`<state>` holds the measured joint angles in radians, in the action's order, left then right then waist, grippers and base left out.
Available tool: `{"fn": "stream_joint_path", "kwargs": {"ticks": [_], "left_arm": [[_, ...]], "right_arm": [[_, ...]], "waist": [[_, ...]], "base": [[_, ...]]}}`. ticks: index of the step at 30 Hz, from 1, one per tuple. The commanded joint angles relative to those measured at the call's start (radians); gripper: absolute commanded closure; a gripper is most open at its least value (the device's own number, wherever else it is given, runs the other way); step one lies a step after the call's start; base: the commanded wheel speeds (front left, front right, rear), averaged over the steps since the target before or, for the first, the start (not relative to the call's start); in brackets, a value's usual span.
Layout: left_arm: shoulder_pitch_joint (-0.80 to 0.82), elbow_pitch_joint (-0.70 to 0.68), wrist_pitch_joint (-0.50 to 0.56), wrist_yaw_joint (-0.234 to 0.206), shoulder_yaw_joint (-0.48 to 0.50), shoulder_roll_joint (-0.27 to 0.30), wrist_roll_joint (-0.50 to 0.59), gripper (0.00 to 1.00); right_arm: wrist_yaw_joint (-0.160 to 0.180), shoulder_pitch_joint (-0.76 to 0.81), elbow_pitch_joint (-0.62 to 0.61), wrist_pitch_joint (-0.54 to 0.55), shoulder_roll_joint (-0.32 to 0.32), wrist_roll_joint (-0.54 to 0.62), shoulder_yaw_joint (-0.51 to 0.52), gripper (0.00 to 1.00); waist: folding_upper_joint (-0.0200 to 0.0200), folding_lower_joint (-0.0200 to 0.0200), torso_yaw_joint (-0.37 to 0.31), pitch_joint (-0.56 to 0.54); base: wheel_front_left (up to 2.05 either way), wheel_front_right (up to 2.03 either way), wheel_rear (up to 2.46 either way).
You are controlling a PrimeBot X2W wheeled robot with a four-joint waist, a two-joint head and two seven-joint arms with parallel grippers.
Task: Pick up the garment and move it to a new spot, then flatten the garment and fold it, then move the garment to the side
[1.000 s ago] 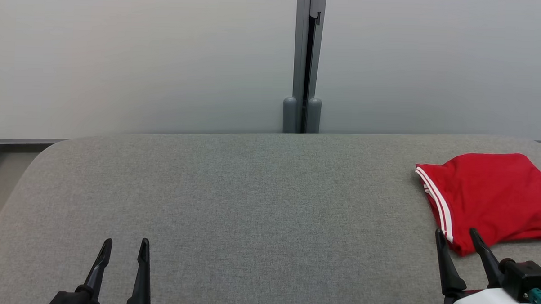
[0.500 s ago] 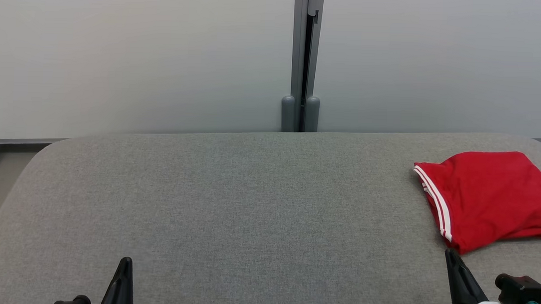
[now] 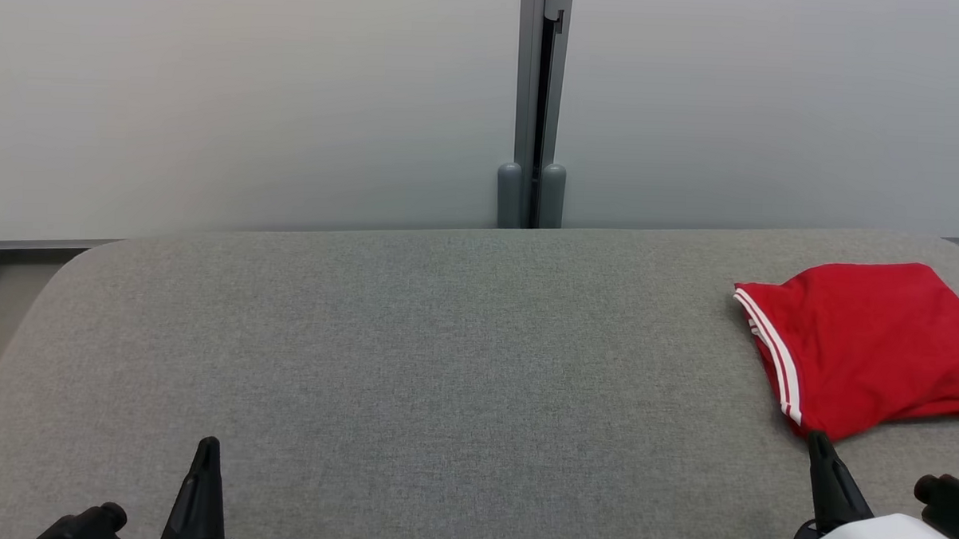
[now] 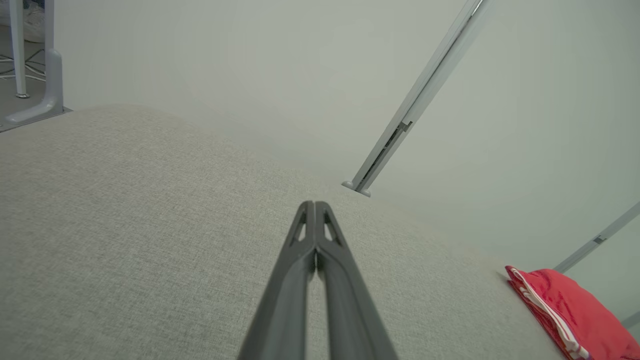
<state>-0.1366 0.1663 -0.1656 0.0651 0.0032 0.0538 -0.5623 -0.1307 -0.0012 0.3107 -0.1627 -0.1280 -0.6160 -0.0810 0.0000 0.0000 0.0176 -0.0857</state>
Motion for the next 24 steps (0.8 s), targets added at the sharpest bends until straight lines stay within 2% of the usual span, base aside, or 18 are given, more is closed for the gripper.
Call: {"fn": "stream_joint_path", "kwargs": {"ticks": [1, 24], "left_arm": [[0.038, -0.01, 0.009, 0.008, 0.01, 0.005, -0.045, 1.0], [0.108, 0.017, 0.094, 0.027, 0.042, 0.003, -0.36, 1.0]], "right_arm": [[0.0, -0.031, -0.019, 0.013, -0.004, -0.044, 0.013, 1.0], [0.0, -0.058, -0.036, 0.096, 0.021, -0.342, 0.071, 1.0]], "waist": [[0.0, 0.0, 0.0, 0.002], [0.0, 0.0, -0.004, 0.021]], "base": [[0.0, 0.0, 0.0], [0.0, 0.0, 0.0]]}}
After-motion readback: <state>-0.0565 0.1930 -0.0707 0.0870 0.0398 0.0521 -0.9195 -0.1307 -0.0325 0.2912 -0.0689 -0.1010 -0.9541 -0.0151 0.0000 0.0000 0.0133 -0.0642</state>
